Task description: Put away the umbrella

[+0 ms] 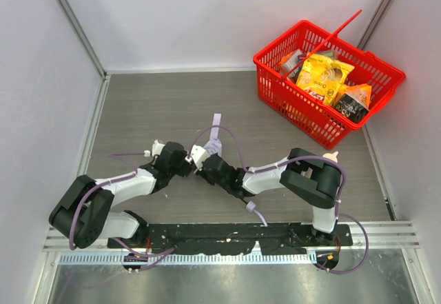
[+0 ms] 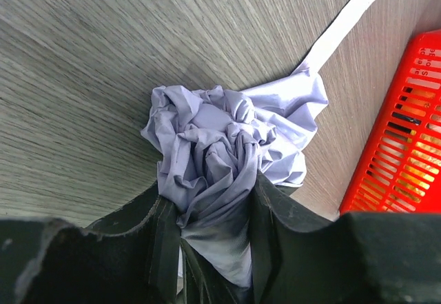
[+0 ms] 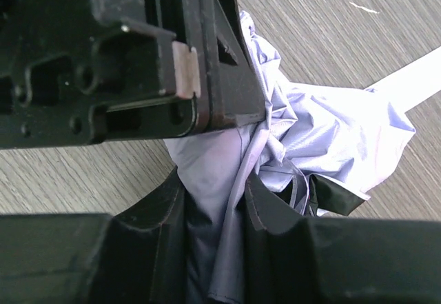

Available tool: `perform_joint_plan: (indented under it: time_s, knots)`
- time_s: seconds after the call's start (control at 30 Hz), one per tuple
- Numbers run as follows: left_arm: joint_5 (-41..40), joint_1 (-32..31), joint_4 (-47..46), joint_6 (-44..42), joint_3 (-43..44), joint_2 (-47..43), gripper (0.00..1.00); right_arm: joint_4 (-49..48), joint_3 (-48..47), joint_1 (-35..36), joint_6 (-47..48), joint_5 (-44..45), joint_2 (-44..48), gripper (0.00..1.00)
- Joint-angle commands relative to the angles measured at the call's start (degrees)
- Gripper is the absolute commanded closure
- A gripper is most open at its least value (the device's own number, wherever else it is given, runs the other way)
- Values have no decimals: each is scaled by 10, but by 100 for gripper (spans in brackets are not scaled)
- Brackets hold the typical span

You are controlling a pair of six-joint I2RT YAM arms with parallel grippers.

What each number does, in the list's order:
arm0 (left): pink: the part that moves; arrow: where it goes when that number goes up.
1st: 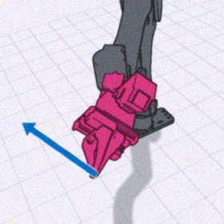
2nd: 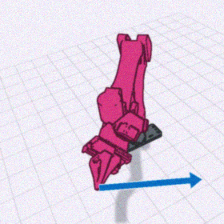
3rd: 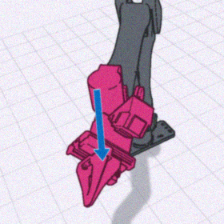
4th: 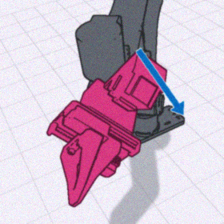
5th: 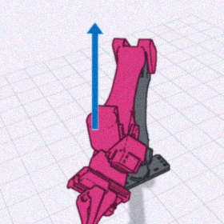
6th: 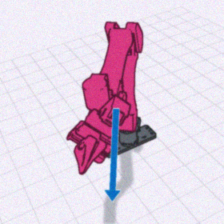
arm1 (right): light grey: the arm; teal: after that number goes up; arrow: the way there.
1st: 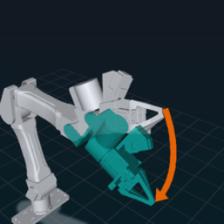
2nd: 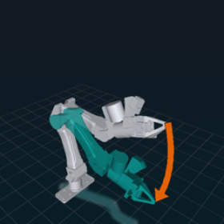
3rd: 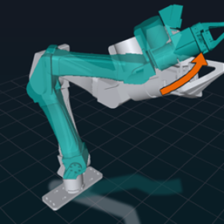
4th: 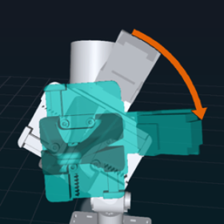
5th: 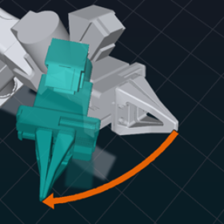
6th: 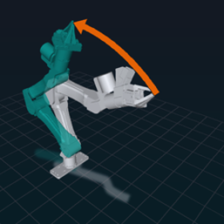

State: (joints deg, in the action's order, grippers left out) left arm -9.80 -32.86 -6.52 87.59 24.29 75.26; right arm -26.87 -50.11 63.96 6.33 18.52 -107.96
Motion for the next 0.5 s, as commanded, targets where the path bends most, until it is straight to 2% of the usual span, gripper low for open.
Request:
perform_joint_plan:
  time_s: [0.0, 0.03, 0.07, 0.13, 0.23, 0.3, 0.33, 0.4, 0.47]
  knots:
    - [42, -8, 121, -58, -7, 23, 100, 114, 2, -14, -33, -27, -52, 99]
    - [37, -8, 125, -69, -2, 18, 98, 117, 3, -14, -41, -38, -50, 99]
    - [32, -8, 134, -81, 3, 17, 90, 121, 5, -15, -47, -46, -48, 99]
    - [20, -7, 143, -95, 8, 8, 66, 125, 11, -20, -62, -64, -41, 99]
    - [-4, -7, 153, -116, 5, -24, 37, 128, 22, -39, -106, -113, -23, 99]
    - [-16, -7, 157, -133, 3, -48, 28, 138, 23, -49, -129, -148, -16, 99]
    - [-20, -7, 153, -142, 0, -63, 18, 146, 21, -54, -137, -176, -13, 99]
    - [-26, -7, 150, -153, -4, -77, 7, 154, 19, -74, -170, -247, -7, 99]
    - [-27, -8, 144, -166, -5, -83, 2, 140, 26, -92, -196, -307, 1, 99]
